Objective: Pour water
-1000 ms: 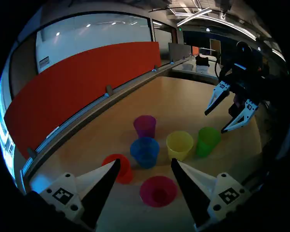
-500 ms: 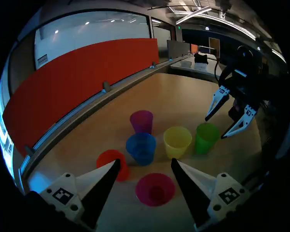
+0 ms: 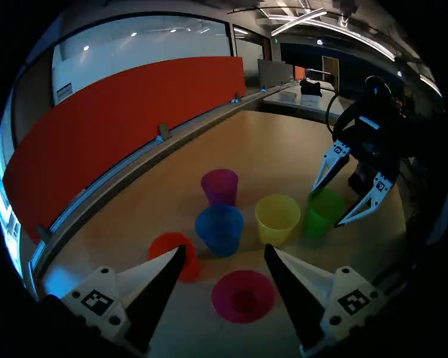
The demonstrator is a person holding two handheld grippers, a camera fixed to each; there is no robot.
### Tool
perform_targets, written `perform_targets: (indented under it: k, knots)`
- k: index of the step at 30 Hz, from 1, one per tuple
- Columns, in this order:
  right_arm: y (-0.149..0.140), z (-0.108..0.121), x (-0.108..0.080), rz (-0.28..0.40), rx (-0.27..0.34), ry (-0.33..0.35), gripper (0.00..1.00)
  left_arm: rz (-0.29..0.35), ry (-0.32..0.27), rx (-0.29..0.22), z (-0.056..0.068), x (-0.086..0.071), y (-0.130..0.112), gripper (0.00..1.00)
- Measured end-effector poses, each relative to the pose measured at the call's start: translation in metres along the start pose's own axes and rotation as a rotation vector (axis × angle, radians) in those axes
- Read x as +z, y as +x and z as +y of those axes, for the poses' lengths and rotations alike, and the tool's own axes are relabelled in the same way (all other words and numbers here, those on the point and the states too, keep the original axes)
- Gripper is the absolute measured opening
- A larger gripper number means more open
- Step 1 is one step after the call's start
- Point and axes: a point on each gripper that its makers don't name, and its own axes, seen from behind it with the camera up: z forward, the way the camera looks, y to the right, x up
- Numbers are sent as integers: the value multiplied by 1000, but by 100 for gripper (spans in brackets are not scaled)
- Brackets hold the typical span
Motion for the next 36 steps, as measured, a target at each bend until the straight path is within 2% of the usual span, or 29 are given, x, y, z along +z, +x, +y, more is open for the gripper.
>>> perform_targets:
  k: [9,11,14,25,36]
  knots:
    - [4,2,11,8,-3,9,99,0,3,-7,-6,2,1,98]
    - [4,2,12,8,-3,11,93,-1,4,-10,-7,3,1,98]
    - [5,2,12,8,-9,12,92,-3,2,-9,-8,5,1,97]
    - [14,5,5,21,-28,1,92,-25,-13,9,-7,12,1,97]
    - [18,15,-9,31,-41,-20,92,-62,-30,8,-6,29,-4,97]
